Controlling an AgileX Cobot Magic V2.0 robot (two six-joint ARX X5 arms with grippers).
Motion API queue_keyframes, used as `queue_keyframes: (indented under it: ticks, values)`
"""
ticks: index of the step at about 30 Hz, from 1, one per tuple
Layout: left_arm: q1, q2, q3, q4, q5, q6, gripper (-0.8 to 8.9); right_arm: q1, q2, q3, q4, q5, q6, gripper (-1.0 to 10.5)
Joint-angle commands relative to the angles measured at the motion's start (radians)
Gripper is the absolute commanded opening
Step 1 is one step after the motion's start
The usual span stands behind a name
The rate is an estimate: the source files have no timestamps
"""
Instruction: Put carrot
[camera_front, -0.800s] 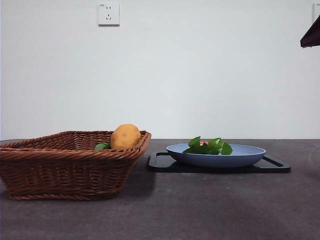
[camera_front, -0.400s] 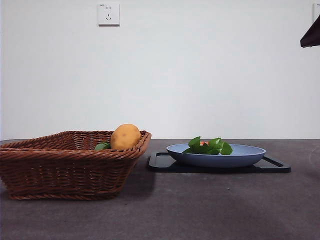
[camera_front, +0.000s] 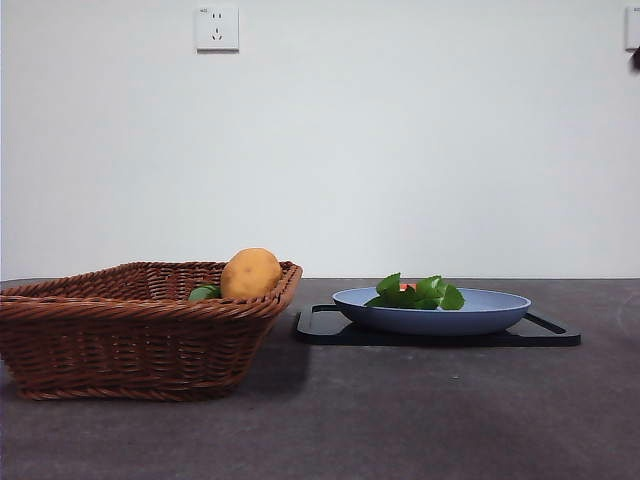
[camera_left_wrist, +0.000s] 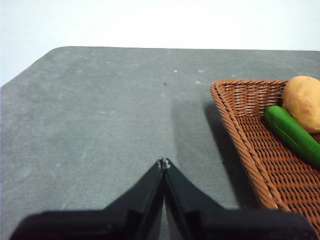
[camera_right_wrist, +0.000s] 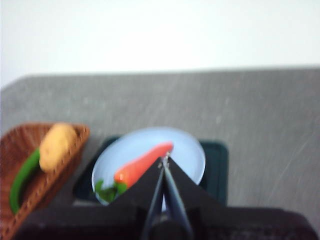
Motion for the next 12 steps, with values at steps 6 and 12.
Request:
queue_keyframes:
  ticks: [6,12]
  values:
    - [0.002,-0.005,-0.004,0.012,0.001,-0.006,0.08,-0.080,-0.264,-0.180,0.000,-0.003,0.023,0.0]
    - [0.002,-0.005,-0.004,0.012,0.000,-0.006,0.08,-0.175,-0.358,-0.328,-0.001,-0.044,0.069,0.0]
